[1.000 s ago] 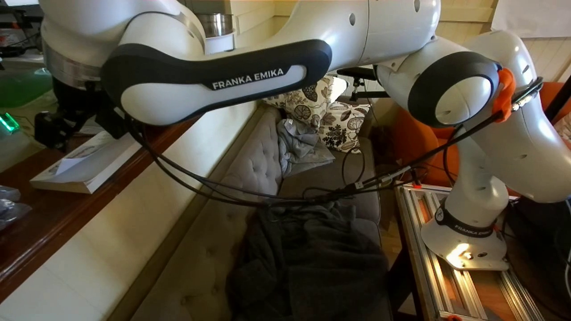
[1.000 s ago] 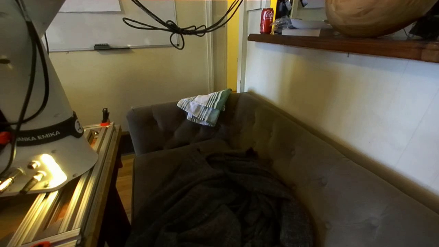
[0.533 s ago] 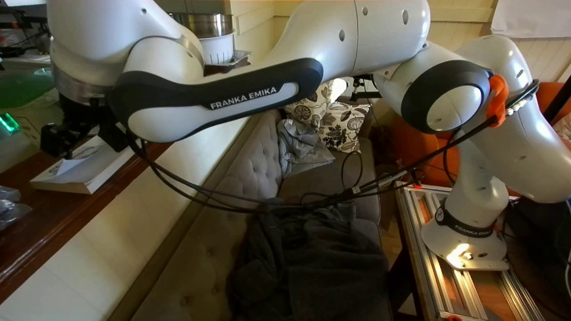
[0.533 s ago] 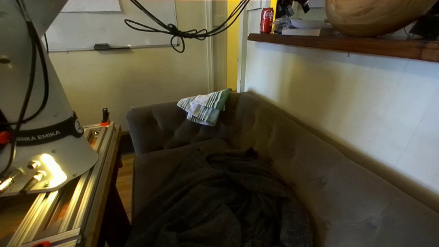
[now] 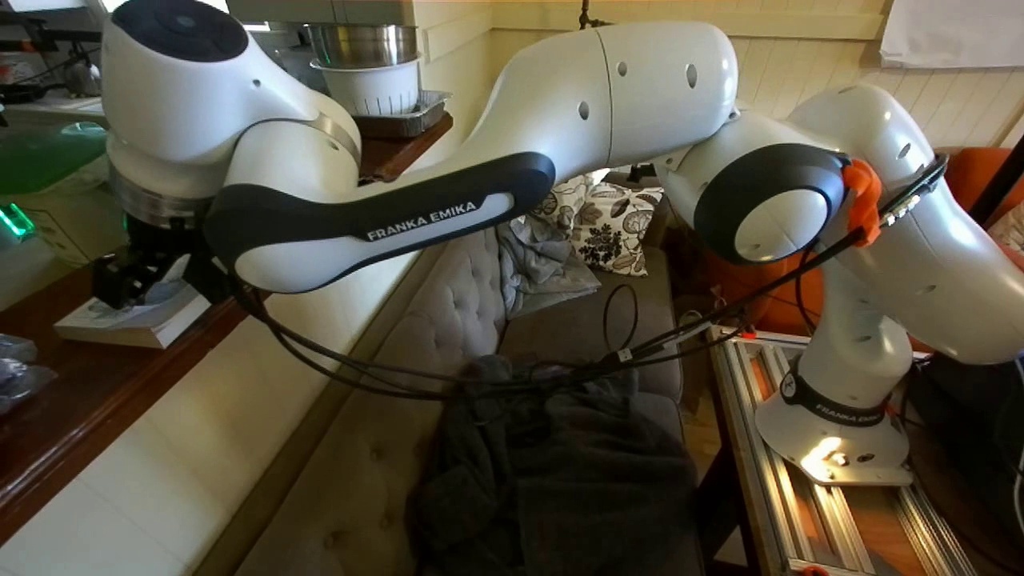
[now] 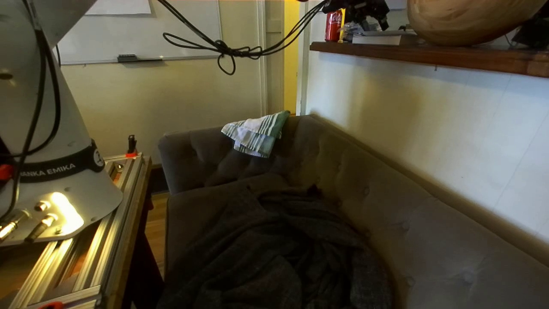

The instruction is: Place the book on the arm rest

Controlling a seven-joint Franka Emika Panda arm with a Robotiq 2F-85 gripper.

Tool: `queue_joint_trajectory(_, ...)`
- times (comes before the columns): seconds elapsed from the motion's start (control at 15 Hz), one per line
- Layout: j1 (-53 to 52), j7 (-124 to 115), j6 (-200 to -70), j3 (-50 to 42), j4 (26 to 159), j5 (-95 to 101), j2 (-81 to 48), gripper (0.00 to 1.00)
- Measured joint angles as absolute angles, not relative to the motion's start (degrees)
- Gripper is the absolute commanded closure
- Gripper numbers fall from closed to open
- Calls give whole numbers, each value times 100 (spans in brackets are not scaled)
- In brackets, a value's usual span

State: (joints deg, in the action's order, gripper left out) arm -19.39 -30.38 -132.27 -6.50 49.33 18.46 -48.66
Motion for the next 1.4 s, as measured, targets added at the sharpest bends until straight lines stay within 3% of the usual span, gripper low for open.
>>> queue_joint_trajectory(0.6, -1919, -3021, -13299, -649, 4649, 1846, -5179, 0)
queue_joint_trajectory(1.4, -2092, -2842, -11539, -671, 4390, 1846, -4967, 0)
